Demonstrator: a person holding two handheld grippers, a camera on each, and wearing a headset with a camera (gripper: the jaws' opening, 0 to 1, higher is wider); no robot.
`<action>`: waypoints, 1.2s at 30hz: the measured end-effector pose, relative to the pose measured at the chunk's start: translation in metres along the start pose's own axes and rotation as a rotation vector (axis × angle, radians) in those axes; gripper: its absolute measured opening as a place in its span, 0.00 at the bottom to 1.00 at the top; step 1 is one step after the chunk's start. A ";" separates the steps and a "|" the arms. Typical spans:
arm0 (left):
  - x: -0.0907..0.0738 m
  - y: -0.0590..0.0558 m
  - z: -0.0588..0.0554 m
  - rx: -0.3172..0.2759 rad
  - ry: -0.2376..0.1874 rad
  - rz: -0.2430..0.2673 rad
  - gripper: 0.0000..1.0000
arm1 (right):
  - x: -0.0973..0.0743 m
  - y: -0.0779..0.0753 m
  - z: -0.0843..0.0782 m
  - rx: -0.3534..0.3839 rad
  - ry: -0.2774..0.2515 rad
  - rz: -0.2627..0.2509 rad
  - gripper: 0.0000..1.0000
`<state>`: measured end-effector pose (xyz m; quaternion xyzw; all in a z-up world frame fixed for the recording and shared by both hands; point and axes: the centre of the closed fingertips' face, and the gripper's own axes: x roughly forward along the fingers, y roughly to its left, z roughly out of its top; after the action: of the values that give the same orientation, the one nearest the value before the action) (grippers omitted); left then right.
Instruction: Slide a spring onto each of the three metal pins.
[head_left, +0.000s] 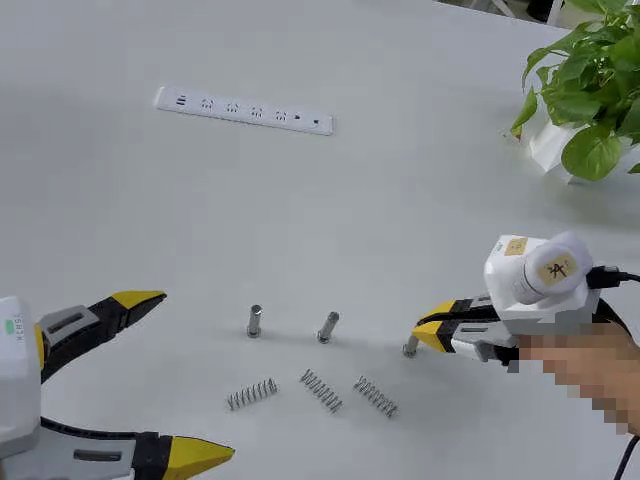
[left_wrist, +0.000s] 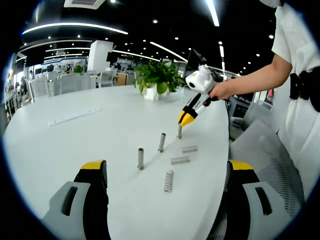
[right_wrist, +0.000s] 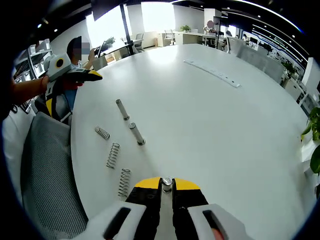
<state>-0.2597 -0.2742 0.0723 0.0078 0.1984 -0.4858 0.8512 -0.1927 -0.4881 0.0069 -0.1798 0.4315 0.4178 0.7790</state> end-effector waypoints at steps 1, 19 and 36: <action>0.000 0.000 0.000 0.001 0.000 0.000 0.99 | 0.000 0.000 -0.001 0.004 -0.003 -0.002 0.04; 0.002 -0.003 0.002 0.005 0.004 -0.009 0.99 | -0.003 0.001 -0.002 0.007 -0.040 -0.023 0.04; 0.003 -0.002 0.003 0.004 0.006 -0.010 0.98 | 0.006 0.002 0.018 -0.014 -0.076 -0.020 0.04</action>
<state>-0.2590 -0.2787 0.0748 0.0101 0.2000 -0.4907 0.8480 -0.1832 -0.4729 0.0122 -0.1735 0.3968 0.4195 0.7978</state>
